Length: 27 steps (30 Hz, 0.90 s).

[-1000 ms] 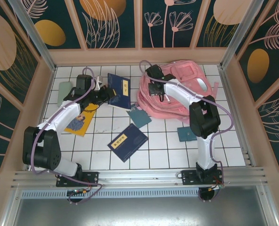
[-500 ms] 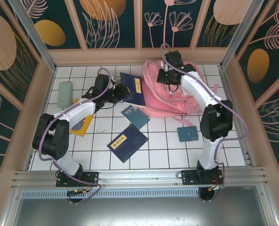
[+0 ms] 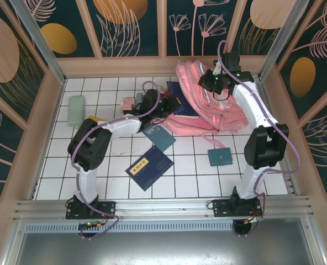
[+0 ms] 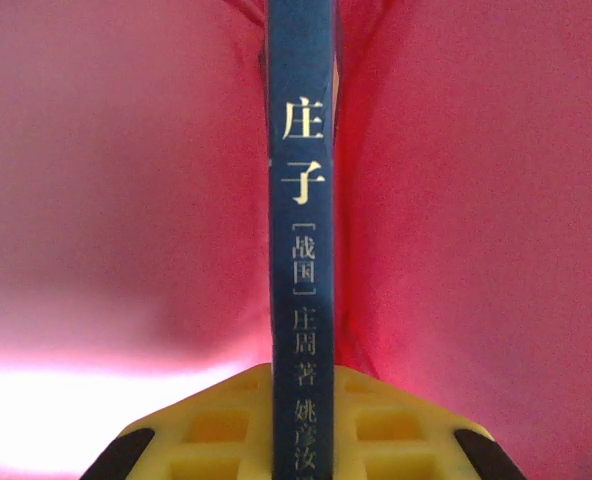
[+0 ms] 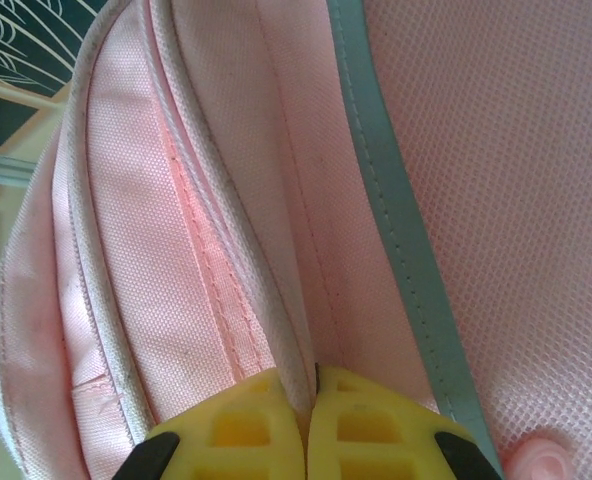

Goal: Pack the student bag

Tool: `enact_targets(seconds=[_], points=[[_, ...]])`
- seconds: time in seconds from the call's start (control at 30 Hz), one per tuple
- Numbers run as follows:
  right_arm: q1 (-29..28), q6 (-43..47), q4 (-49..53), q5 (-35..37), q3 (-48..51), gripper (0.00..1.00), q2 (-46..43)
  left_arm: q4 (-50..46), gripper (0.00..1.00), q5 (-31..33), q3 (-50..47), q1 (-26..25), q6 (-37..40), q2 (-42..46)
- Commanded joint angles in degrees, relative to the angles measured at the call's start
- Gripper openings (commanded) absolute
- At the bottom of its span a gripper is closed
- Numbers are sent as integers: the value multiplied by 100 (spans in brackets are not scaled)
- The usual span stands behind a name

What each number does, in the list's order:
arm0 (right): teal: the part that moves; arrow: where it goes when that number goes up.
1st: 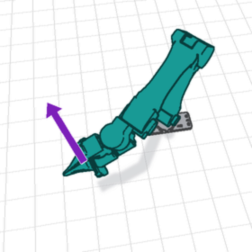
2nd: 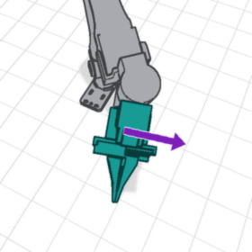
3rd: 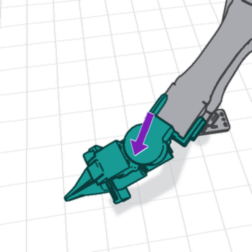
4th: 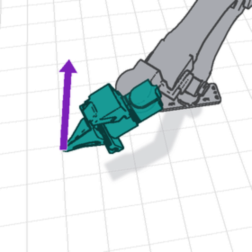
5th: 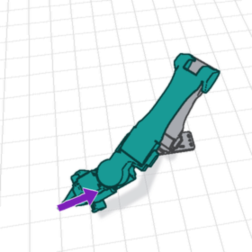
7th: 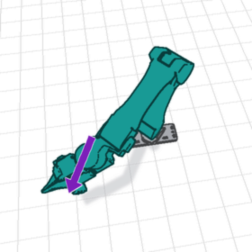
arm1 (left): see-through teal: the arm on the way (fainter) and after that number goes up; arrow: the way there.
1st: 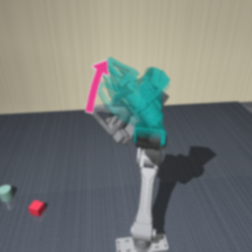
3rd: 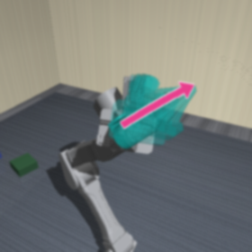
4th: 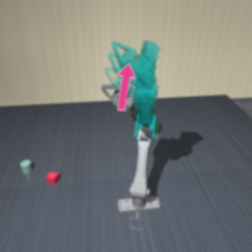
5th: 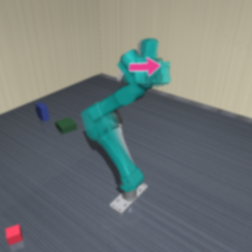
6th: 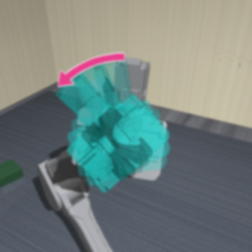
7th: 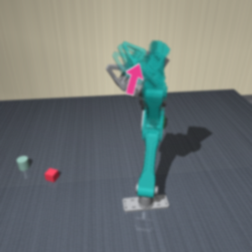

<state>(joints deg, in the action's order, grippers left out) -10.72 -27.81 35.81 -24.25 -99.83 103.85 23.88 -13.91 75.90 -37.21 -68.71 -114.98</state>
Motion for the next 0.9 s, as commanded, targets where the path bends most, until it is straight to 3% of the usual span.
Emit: enact_targets(seconds=[0.0,0.2,0.47,0.8,0.87], points=[[58,-374,-617,-572,-35,0,-418,710,0,332,594,-273,-426,-474],[161,-678,-815,-960,-19,0,-423,815,0,633,1456,-679,-590,-1287],[201,-883,-909,-1138,-58,0,-403,155,0,921,2650,-1053,-701,-2230],[227,-912,-919,-1152,24,0,-418,-681,0,975,3989,-1139,-481,-3066],[252,-910,-918,-1147,64,0,-444,-839,14,943,4207,-1139,-351,-3144]])
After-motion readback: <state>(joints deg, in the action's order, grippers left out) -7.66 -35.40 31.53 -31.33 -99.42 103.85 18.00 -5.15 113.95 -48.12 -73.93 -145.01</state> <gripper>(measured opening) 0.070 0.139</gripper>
